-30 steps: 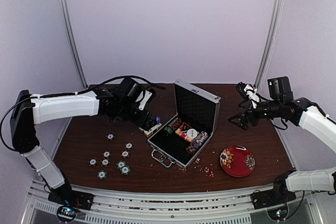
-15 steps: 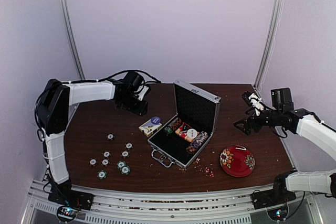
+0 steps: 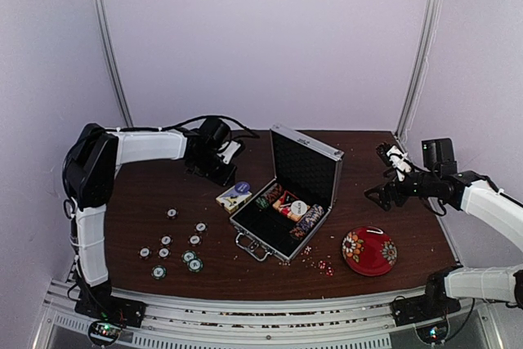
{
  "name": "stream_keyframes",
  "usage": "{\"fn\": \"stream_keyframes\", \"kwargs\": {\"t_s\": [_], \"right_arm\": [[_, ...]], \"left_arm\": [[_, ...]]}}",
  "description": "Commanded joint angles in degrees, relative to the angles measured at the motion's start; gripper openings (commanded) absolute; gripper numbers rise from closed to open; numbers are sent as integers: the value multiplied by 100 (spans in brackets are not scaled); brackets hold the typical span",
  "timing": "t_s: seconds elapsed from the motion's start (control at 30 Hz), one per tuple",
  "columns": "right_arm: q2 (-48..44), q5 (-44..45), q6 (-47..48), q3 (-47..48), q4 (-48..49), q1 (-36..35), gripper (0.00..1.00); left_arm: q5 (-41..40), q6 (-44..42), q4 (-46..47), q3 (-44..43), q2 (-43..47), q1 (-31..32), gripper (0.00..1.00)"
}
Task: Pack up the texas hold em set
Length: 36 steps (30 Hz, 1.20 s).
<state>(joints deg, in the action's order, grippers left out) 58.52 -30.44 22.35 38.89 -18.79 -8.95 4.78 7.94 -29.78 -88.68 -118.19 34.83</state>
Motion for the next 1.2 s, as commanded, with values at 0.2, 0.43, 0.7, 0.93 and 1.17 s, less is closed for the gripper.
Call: {"fn": "stream_keyframes", "kwargs": {"t_s": [0.2,0.43,0.7,0.93,1.17], "right_arm": [[83,217,103,136,17,7,96],[-24,431,68,77,93,7,97],[-69,486,59,44,111,7,97],[-62,468,85,48,93,6,97],[-99,429,103,39,60,7,97]], "left_arm": [[208,-104,-160,-372,-512,83,3],[374,-62,-83,-771,-898,165,14],[-7,-237,-167,-576,-477,223,65],[-353,-692,-585,-553,-376,220,87],[-138,-1030,-912,-684,-484,223,98]]}}
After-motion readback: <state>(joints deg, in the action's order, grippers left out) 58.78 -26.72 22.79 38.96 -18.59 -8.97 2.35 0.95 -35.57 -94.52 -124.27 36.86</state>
